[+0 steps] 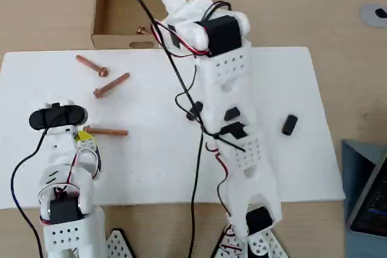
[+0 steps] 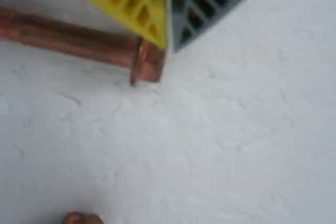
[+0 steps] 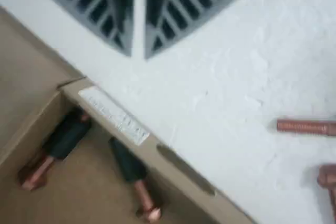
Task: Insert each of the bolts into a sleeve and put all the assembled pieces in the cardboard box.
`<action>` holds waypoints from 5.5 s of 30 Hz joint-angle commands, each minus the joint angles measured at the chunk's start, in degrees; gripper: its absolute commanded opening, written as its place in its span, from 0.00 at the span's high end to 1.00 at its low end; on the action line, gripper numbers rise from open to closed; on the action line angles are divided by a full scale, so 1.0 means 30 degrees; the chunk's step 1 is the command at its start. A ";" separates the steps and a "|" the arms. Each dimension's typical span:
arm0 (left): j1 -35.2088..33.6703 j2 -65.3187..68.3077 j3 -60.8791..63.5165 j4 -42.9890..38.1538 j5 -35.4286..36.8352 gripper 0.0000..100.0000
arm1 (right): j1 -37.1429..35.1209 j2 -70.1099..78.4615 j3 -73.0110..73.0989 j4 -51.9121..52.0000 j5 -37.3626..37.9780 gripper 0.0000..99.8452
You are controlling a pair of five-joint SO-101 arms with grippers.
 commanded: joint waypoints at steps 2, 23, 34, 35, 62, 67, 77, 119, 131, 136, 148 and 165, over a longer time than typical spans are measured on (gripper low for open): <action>-0.0059 -0.0044 0.0234 -0.0205 0.0000 1.00 | 0.0220 -0.2623 0.0894 0.0440 -0.0176 0.99; -0.0059 -0.0044 0.0234 -0.0205 0.0000 1.00 | 0.1744 -1.6571 2.2139 0.0410 -0.7971 0.99; -0.0059 -0.0044 0.0234 -0.0205 0.0000 1.00 | 0.2212 -1.8154 3.0081 0.0117 -1.4447 0.99; -0.0059 -0.0044 0.0234 -0.0205 0.0000 1.00 | 0.2212 -1.8095 3.0637 -0.0234 -1.4769 0.99; -0.0059 -0.0044 0.0234 -0.0205 0.0000 1.00 | -0.0308 -0.8249 2.7326 -0.4190 -1.5590 0.84; -0.0059 -0.0044 0.0234 -0.0205 0.0000 1.00 | -0.0278 -0.6462 2.5802 -0.4190 -1.5590 0.84; -0.0059 -0.0044 0.0234 -0.0205 0.0000 1.00 | -0.0220 -0.3443 2.3868 -0.4190 -1.5590 0.84; -0.0176 -0.0132 0.0264 0.0352 -0.0117 1.00 | -0.0278 -1.0154 1.4901 0.0381 -1.3685 0.99; -0.0088 -0.0132 0.0176 0.0410 -0.0029 1.00 | 0.2359 -1.8447 2.1260 0.0352 -1.3363 0.99; -0.0176 0.0015 -0.0733 0.0469 0.0000 1.00 | 0.4410 -2.1846 2.5714 0.0264 -1.3363 0.99; -0.0088 0.0044 -0.5714 0.4601 -0.0029 1.00 | 0.6374 -3.0374 3.7612 -0.2549 -1.3363 0.99; -0.0176 0.9685 -1.3451 0.6447 0.4513 1.00 | 0.6374 -3.8315 4.4469 -0.4073 -1.3363 0.99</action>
